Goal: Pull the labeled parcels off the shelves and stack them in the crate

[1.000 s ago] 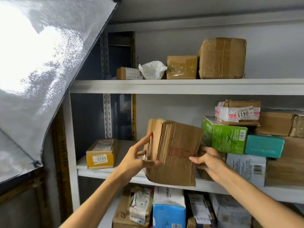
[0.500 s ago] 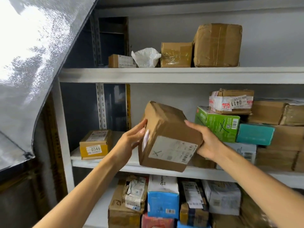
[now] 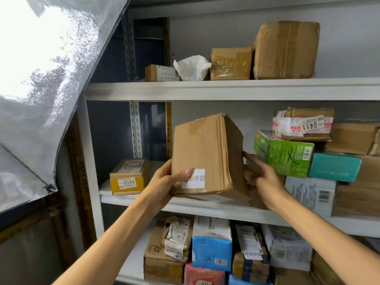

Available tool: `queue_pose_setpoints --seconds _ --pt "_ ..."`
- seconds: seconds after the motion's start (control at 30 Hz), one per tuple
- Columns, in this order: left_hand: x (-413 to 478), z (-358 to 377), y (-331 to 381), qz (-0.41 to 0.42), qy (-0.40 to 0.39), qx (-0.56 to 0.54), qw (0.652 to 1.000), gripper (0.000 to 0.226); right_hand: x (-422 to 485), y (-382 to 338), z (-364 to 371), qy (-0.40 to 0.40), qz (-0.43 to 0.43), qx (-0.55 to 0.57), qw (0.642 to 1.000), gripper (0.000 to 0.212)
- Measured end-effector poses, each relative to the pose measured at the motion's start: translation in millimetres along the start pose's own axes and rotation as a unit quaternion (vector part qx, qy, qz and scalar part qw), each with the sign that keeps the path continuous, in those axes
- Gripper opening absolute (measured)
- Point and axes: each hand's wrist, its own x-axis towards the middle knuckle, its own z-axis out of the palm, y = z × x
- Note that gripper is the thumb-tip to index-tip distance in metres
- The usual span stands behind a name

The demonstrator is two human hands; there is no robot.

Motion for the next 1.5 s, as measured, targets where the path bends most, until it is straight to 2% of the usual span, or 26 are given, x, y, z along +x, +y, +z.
queue_pose_setpoints --seconds 0.07,0.17,0.27,0.3,0.37,0.4,0.5,0.63,0.77,0.9,1.0,1.13,1.23,1.37,1.5 --pt "-2.4 1.6 -0.7 -0.001 -0.027 0.028 0.999 0.070 -5.2 -0.8 4.4 0.016 -0.019 -0.020 0.999 0.064" --pt "-9.6 3.7 -5.9 0.009 -0.040 0.084 0.996 0.089 -14.9 -6.8 6.3 0.034 -0.056 -0.026 0.998 0.060" --pt "-18.3 6.6 -15.0 0.030 -0.020 0.132 0.991 0.105 -25.1 -8.9 -0.8 -0.032 -0.021 0.037 0.999 0.029" --pt "-20.5 6.7 -18.5 0.038 -0.012 0.140 0.989 0.107 -27.7 -8.7 -4.9 -0.060 -0.012 0.033 0.998 0.045" --pt "-24.0 7.9 -23.1 0.051 -0.004 0.143 0.988 0.107 -30.1 -8.8 -12.3 -0.102 -0.004 -0.007 0.995 0.090" --pt "-25.6 8.8 -24.2 0.057 -0.001 0.141 0.988 0.108 -30.4 -8.1 -14.6 -0.112 -0.002 -0.015 0.994 0.098" --pt "-30.3 11.1 -25.1 0.079 0.000 0.139 0.987 0.108 -35.8 -10.3 -18.1 -0.143 0.011 -0.015 0.990 0.093" --pt "-42.2 15.2 -26.8 0.090 -0.005 0.140 0.986 0.106 -54.5 -13.1 -26.4 -0.169 0.010 -0.033 0.985 0.097" --pt "-58.3 29.0 -34.2 0.094 -0.028 0.153 0.983 0.100 -90.7 -15.6 -40.4 -0.153 -0.017 -0.086 0.984 0.079" --pt "-75.5 48.1 -51.9 0.082 -0.080 0.152 0.982 0.101 -129.4 -10.6 -62.2 -0.145 -0.017 -0.128 0.981 0.086" --pt "-91.3 60.6 -71.0 0.074 -0.098 0.175 0.977 0.104 -158.5 -3.8 -76.3 -0.123 -0.001 -0.125 0.985 0.086" --pt "-110.1 77.1 -101.6 0.035 -0.141 0.150 0.978 0.098 -198.3 9.6 -95.3 -0.094 0.042 -0.127 0.987 0.089" --pt "-115.8 96.4 -126.2 0.007 -0.181 0.137 0.974 0.098 -236.1 23.6 -109.8 -0.048 0.073 -0.140 0.986 0.082" --pt "-113.6 136.5 -155.3 -0.010 -0.252 0.128 0.959 0.103 -296.7 37.7 -126.8 0.065 0.087 -0.141 0.984 0.085" --pt "-107.0 198.4 -185.6 -0.032 -0.357 0.092 0.929 0.104 -346.9 33.8 -155.7 0.190 0.102 -0.157 0.964 0.091"
